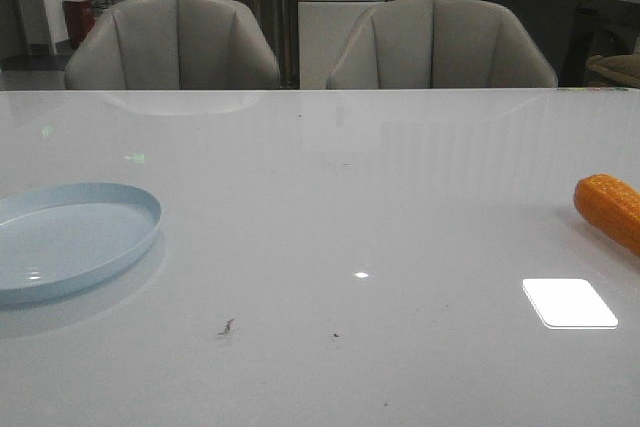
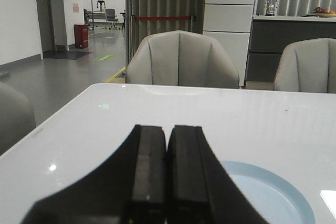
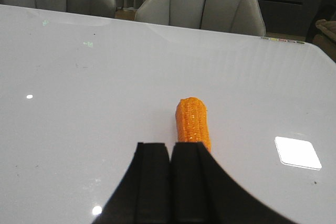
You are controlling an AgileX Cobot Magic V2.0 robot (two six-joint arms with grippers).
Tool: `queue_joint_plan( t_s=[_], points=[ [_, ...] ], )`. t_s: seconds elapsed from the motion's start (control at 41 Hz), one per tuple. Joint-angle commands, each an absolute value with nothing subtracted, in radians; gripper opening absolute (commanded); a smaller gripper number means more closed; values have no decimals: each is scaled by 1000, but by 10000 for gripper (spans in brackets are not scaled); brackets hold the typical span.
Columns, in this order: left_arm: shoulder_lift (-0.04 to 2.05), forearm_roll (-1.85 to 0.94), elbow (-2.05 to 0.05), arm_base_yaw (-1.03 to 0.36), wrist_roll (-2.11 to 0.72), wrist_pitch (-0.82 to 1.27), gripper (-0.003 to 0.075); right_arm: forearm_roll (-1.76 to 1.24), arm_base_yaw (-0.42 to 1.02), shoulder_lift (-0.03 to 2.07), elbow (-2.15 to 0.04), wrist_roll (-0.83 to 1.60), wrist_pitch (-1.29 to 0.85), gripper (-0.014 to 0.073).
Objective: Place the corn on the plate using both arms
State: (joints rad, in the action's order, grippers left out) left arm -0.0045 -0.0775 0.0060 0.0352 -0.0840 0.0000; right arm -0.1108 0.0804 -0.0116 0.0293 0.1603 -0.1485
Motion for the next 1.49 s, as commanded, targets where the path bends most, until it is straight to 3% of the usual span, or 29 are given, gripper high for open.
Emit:
queue_joint_plan(
  t_s=[0.0,0.22,0.659,0.952,1.197,1.465],
  points=[
    [-20,-83,42,35,-73,-105,87,-100,78,-34,7,162,-65,31],
    [-20,-83,42,35,-73,-147,87,-100,78,-34,7,162,-11,31],
    [-20,-85,-34,35,-73,-382,87,-109,78,-34,-67,158,300,31],
    [28,-79,-392,35,-73,-270,87,-109,78,32,-444,158,126,31],
    [223,-77,-646,35,-73,-220,87,-109,78,228,-663,158,73,31],
    [436,-77,-836,35,-73,-7,87,-109,78,463,-859,158,-262,31]
  ],
)
